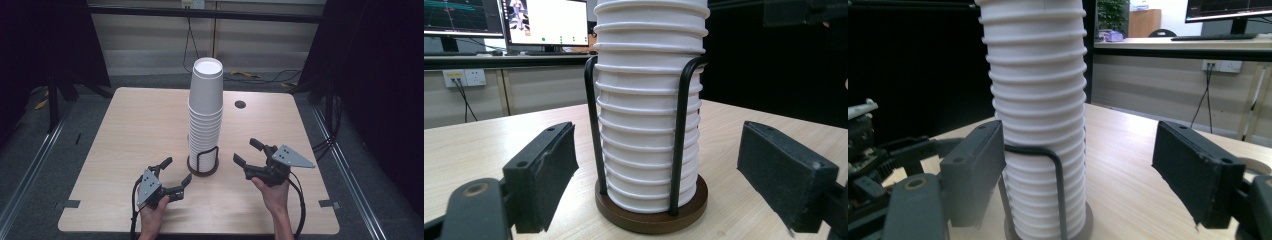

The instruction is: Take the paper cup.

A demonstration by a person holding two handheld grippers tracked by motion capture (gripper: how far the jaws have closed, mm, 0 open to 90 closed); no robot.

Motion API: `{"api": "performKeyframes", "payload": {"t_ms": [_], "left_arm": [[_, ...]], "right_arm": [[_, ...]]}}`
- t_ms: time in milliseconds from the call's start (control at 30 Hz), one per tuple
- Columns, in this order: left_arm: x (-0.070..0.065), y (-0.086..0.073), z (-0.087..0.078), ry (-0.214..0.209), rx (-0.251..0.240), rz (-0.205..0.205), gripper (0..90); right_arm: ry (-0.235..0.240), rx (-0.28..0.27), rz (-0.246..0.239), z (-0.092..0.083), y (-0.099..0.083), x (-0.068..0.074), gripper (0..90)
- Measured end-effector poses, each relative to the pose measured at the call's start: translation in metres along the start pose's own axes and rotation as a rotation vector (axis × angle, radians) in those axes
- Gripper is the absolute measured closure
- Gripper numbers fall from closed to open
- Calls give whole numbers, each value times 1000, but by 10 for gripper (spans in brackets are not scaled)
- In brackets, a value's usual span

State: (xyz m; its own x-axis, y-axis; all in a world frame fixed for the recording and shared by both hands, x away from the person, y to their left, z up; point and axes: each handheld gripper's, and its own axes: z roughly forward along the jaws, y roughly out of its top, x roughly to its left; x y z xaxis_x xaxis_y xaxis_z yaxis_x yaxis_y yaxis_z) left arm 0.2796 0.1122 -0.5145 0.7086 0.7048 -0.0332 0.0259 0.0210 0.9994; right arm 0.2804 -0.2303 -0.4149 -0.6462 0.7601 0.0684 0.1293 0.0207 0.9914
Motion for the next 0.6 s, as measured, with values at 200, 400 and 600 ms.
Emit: {"api": "performKeyframes", "payload": {"t_ms": [200,400,600], "left_arm": [[0,0,0,2,-2,-3,158],[0,0,0,2,-2,-3,157],[0,0,0,1,-2,-3,157]], "right_arm": [[15,10,1,5,14,-2,224],[44,23,20,9,29,-6,202],[80,26,3,15,46,-7,198]]}}
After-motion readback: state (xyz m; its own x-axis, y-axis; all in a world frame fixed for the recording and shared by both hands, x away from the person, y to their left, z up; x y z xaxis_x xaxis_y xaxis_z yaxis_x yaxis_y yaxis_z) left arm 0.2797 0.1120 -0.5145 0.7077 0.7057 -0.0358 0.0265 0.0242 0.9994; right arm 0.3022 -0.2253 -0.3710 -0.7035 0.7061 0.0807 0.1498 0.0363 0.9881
